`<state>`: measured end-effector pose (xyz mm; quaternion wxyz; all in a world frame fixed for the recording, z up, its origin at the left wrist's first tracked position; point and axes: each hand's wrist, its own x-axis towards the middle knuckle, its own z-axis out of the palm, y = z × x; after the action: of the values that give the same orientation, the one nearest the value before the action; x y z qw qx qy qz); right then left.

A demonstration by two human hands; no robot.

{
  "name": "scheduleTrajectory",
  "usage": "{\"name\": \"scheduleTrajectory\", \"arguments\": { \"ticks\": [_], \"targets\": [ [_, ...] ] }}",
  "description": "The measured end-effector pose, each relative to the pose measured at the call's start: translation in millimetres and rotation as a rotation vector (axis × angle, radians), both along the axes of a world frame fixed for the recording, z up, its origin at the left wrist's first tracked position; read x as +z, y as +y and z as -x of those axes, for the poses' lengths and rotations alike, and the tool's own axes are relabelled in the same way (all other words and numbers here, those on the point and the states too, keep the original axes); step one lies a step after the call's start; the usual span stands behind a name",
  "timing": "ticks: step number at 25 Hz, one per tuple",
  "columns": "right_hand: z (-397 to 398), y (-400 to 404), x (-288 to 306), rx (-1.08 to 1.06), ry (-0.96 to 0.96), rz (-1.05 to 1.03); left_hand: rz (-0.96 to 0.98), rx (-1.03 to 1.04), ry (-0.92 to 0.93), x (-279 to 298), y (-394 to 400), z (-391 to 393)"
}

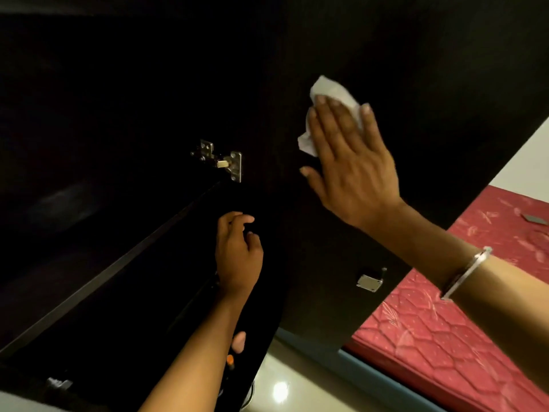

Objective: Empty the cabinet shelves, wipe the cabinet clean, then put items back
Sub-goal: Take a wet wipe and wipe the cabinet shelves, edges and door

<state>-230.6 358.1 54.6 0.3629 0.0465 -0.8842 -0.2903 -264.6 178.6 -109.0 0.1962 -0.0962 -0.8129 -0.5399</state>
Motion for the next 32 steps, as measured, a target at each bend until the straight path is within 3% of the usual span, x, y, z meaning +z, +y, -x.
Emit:
{"name": "scheduleTrajectory", "arguments": {
  "ticks": [2, 5, 6, 8, 10, 12, 13, 15, 17, 18, 19, 21, 23, 25, 27, 30, 32],
  "targets": [
    [2, -7, -47, 0.060, -0.179, -0.198, 0.004, 0.001, 0.030, 7, 10, -4],
    [-26, -4, -144, 0.080, -0.744, -0.518, -0.003, 0.025, 0.003, 10, 11, -16],
    [-33, 7, -145, 0.100, -0.728, -0.536, -0.006, 0.027, 0.004, 10, 7, -21],
    [-41, 25, -103, 0.162, -0.341, -0.550, 0.001, 0.038, -0.014, 11, -2, -26],
    [-46, 43, -30, 0.126, 0.000, -0.234, 0.015, 0.043, -0.028, 10, -6, -28],
    [-48, 56, 15, 0.034, 0.116, 0.081, 0.028, 0.040, 0.016, 9, -4, -31],
    [-49, 53, 19, 0.004, 0.156, 0.092, 0.039, 0.035, 0.023, 11, 1, -34],
    [-52, 51, -37, 0.050, -0.058, -0.082, 0.052, 0.029, -0.015, 15, 12, -44],
    [-76, 51, -134, 0.072, -0.511, -0.341, 0.045, 0.040, -0.058, 20, 23, -55],
    [-87, 60, -155, 0.051, -0.649, -0.423, 0.042, 0.032, -0.055, 21, 26, -58],
    [-92, 70, -151, 0.087, -0.613, -0.418, 0.045, 0.015, -0.036, 23, 27, -60],
    [-92, 85, -102, 0.156, -0.286, -0.272, 0.065, 0.002, -0.006, 27, 28, -59],
    [-91, 99, -30, 0.051, -0.043, -0.048, 0.076, 0.000, -0.018, 34, 34, -57],
    [-88, 101, 1, 0.009, 0.089, 0.077, 0.079, -0.010, -0.013, 41, 45, -59],
    [-88, 102, -34, 0.070, 0.003, -0.001, 0.089, -0.029, 0.006, 47, 57, -65],
    [-117, 107, -121, 0.137, -0.412, -0.224, 0.104, -0.035, 0.017, 52, 67, -72],
    [-116, 118, -90, 0.207, -0.286, -0.245, 0.121, -0.038, 0.040, 56, 69, -71]
  ]
}}
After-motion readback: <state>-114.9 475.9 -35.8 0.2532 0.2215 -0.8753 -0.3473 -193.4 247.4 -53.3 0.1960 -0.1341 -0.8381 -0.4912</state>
